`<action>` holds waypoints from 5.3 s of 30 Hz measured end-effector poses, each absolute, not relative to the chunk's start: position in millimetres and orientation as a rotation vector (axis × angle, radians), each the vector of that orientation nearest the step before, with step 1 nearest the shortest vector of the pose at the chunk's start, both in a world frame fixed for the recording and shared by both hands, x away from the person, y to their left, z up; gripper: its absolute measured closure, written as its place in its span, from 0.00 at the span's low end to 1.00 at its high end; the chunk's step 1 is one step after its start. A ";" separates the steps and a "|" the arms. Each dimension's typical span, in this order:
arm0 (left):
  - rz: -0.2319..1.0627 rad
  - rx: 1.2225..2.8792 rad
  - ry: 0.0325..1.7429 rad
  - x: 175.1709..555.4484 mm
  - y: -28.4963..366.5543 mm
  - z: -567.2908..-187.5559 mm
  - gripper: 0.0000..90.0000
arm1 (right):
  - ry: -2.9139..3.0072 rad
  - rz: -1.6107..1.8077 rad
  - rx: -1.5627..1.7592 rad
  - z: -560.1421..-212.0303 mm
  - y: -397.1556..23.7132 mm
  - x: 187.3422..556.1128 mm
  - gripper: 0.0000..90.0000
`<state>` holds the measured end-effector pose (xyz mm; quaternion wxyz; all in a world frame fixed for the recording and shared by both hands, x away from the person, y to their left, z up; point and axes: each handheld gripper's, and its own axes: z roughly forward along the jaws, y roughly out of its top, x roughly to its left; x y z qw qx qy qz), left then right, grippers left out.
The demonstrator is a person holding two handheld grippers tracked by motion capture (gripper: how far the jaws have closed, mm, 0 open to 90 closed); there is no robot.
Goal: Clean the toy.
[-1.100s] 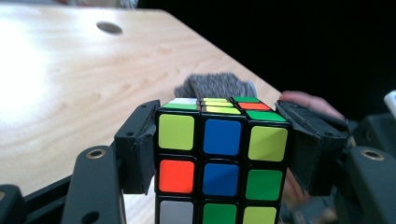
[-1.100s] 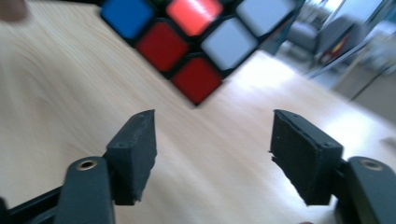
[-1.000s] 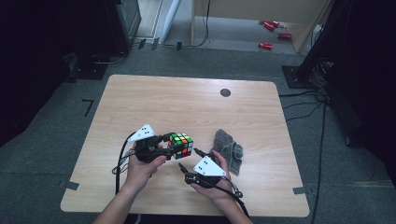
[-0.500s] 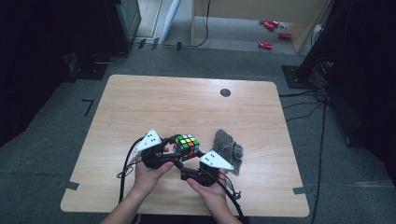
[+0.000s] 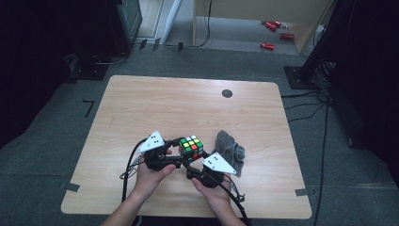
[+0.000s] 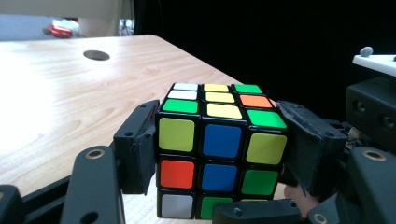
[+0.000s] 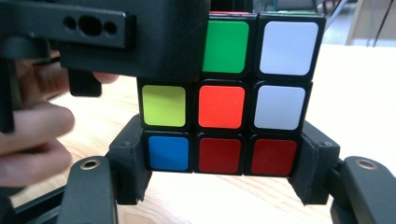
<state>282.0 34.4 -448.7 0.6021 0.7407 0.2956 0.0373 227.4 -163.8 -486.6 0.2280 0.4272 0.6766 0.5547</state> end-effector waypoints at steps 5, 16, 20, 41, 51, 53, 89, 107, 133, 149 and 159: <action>0.063 1.718 0.692 283.4 34.4 -449.3 0.37 | 1.868 1.419 1.078 -485.9 -161.1 225.2 0.38; 0.035 1.742 0.709 285.5 32.8 -450.4 0.35 | 1.878 1.270 0.943 -487.3 -158.7 223.5 0.38; 0.035 1.753 0.711 286.3 32.7 -450.1 0.34 | 1.878 1.239 0.913 -488.6 -156.8 222.6 0.38; 0.113 1.812 0.693 284.9 31.5 -448.8 0.34 | 1.942 1.071 0.715 -493.7 -148.7 220.8 0.38; 0.134 1.897 0.627 284.8 31.5 -447.2 0.38 | 1.972 1.016 0.634 -493.0 -153.5 224.4 0.38; 0.135 1.904 0.619 284.8 31.9 -446.6 0.39 | 1.974 1.007 0.619 -493.0 -153.9 224.3 0.38; 0.038 1.806 0.654 289.6 41.2 -444.3 0.39 | 1.897 1.055 0.669 -490.6 -159.7 222.9 0.49; 0.134 1.740 0.699 291.1 60.7 -436.5 0.40 | 1.901 1.046 0.726 -484.8 -175.1 230.9 0.34; 0.195 1.781 0.706 292.3 62.2 -442.5 0.40 | 1.970 1.062 1.231 -504.6 -270.1 277.9 0.34; 0.269 1.860 0.626 286.3 51.5 -449.0 0.40 | 2.018 1.340 1.266 -498.2 -269.7 275.2 0.74; 0.348 1.975 0.482 270.2 25.6 -458.2 0.40 | 1.984 1.582 1.050 -455.2 -231.5 250.9 0.73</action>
